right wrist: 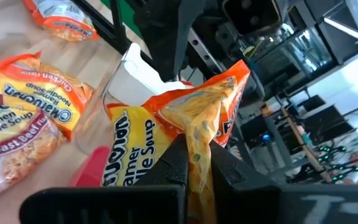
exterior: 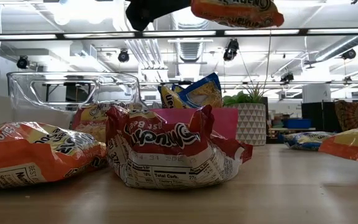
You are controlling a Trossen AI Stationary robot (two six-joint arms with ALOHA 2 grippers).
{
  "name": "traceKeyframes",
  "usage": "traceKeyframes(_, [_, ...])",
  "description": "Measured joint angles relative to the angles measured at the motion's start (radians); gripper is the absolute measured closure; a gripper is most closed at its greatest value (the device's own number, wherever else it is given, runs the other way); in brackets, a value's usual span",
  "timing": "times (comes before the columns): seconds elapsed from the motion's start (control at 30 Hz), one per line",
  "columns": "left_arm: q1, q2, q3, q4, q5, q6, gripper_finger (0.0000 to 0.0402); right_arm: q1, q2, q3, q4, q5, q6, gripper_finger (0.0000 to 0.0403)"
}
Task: Sort Maruchan noodles
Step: Put the orange noodle pack into the white bin
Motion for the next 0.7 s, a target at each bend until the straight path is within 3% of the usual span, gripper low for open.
traceKeyframes(0.4, [0.0, 0.08, 0.003, 0.144, -0.008, 0.009, 0.0127, 0.0, 0.087, 0.075, -0.002, 0.005, -0.059, 0.039])
traceKeyframes(0.57, [0.0, 0.089, 0.004, 0.149, -0.007, 0.022, 0.0177, 0.0, 0.097, 0.078, -0.007, 0.006, -0.059, 0.0389])
traceKeyframes(0.7, [0.0, 0.089, 0.004, 0.144, -0.007, 0.028, 0.0234, -0.001, 0.097, 0.077, -0.004, 0.02, -0.034, 0.0364])
